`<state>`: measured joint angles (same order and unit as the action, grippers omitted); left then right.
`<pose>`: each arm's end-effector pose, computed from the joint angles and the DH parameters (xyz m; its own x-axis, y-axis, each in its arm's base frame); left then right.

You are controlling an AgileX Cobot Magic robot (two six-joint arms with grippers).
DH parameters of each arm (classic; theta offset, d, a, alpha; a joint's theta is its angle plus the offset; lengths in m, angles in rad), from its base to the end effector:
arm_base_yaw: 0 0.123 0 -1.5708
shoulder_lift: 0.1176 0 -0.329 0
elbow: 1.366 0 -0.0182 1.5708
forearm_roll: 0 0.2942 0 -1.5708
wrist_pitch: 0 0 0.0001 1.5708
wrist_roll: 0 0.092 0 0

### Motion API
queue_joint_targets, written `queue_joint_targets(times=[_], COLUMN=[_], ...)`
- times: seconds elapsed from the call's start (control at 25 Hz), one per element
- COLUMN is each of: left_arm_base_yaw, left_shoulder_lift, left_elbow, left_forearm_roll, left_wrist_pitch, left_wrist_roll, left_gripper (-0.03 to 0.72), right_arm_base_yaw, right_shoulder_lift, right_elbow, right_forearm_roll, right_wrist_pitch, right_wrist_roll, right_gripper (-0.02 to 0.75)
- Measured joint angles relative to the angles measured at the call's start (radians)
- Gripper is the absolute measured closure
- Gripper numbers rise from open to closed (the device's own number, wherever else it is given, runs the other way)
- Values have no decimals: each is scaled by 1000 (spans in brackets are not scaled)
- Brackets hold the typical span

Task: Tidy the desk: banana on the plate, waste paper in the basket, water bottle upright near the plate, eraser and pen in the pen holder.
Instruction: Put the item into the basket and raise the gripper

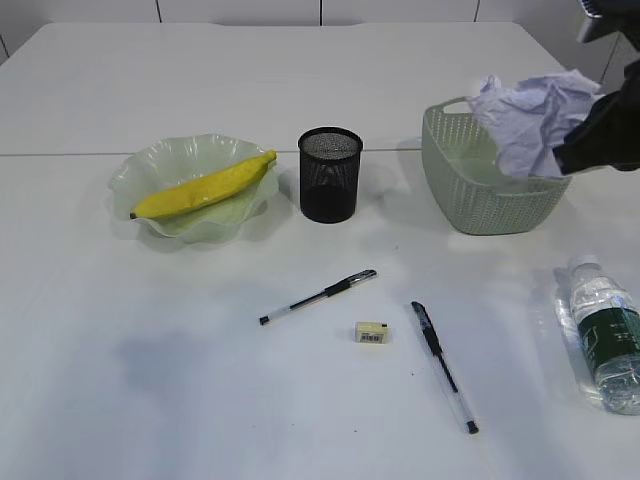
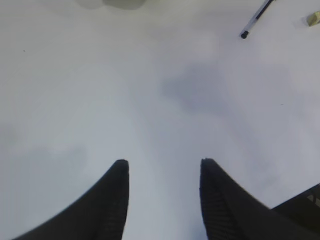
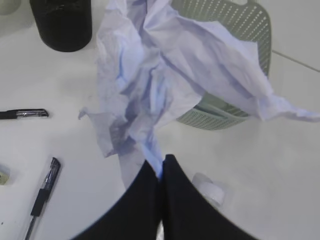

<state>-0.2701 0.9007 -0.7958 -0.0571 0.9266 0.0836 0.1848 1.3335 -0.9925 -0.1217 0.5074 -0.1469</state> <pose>0.1682 -0.0509 0.3416 -0.7649 0.2628 -0.5880 0.3304 0.9438 -0.0080 0.3123 0.0528 0.3302 -0.6188 -0.3703 -0.6928 -0.3062 0.9259 -0.2213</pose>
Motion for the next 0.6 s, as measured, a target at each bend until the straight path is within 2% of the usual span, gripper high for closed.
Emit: queue_joint_targets(times=[0.24,0.6], left_arm_base_yaw=[0,0], left_shoulder_lift=[0,0], left_elbow=[0,0], left_forearm_roll=[15,17], left_wrist_pitch=[0,-15], left_wrist_roll=[0,0], left_gripper=[360,360], right_arm_base_yaw=[-3,-71], right_shoulder_lift=[73,212], right_elbow=[-67,-157], right_forearm_roll=[-59,-65], right_wrist_pitch=[0,-2], right_wrist_roll=[48,85], right_gripper=[753,753])
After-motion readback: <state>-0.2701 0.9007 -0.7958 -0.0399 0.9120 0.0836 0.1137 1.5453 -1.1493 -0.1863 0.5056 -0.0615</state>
